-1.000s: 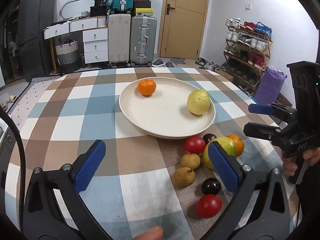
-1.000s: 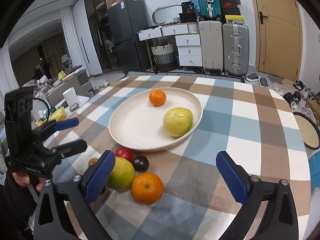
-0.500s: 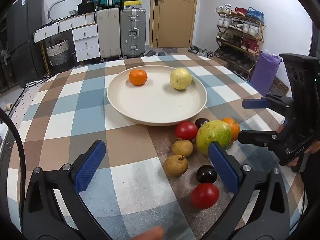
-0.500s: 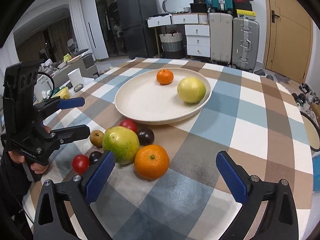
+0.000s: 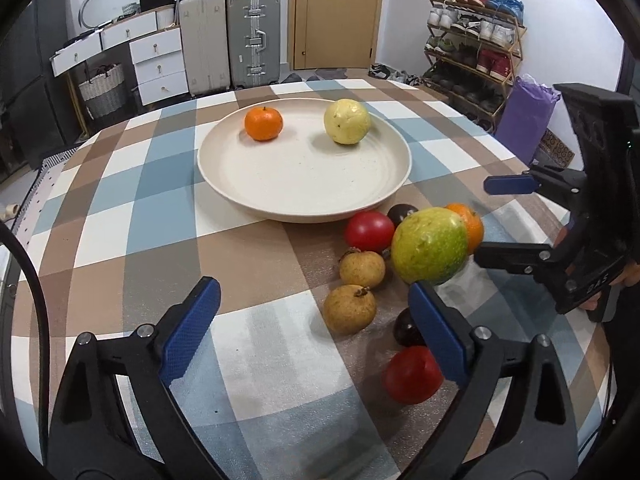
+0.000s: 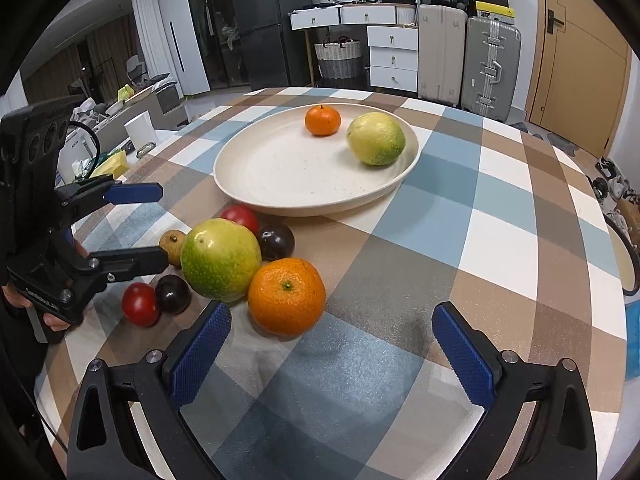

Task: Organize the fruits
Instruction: 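Move both open tools back toward the remaining fruit pile, then grasp a small brown pear with the left tool while the right tool grasps another mandarin, then carry the pear and mandarin over the white plate and open both tools to release them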

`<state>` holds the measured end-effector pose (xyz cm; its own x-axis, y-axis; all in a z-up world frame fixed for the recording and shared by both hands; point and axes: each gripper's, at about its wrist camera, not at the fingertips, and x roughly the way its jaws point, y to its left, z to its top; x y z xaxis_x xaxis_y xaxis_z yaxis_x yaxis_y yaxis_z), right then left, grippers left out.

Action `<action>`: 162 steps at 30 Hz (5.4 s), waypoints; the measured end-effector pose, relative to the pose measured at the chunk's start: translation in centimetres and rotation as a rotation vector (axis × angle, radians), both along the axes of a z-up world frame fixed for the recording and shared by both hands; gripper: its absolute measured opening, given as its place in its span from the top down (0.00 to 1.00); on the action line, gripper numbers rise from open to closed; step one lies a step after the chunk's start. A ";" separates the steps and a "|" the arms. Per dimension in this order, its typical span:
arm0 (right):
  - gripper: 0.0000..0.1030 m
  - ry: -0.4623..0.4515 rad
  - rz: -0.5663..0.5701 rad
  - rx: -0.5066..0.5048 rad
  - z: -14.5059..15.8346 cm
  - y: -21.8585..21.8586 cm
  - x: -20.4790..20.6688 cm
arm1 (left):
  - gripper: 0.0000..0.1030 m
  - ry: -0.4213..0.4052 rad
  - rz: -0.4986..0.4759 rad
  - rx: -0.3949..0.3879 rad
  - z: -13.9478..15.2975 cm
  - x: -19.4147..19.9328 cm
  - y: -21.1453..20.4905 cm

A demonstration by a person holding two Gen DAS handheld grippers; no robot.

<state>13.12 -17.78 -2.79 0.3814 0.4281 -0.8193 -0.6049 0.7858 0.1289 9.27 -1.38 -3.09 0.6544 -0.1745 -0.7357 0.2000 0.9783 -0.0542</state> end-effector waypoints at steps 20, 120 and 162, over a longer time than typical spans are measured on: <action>0.04 0.011 0.018 0.022 0.2 0.1 -0.2 | 0.22 0.082 0.007 -0.018 -1.6 1.0 0.9; 0.62 -0.197 -0.110 0.175 3.0 0.4 0.1 | 0.75 -0.223 0.157 -0.160 3.0 -0.4 2.8; 0.62 -0.149 -0.139 0.179 2.2 3.0 5.2 | 0.75 -0.256 0.191 -0.123 2.8 5.9 2.0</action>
<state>18.32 -14.77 -0.58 0.5577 0.4961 -0.6655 -0.5152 0.8355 0.1910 15.16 0.59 -0.31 0.8447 -0.1084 -0.5242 0.0361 0.9886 -0.1462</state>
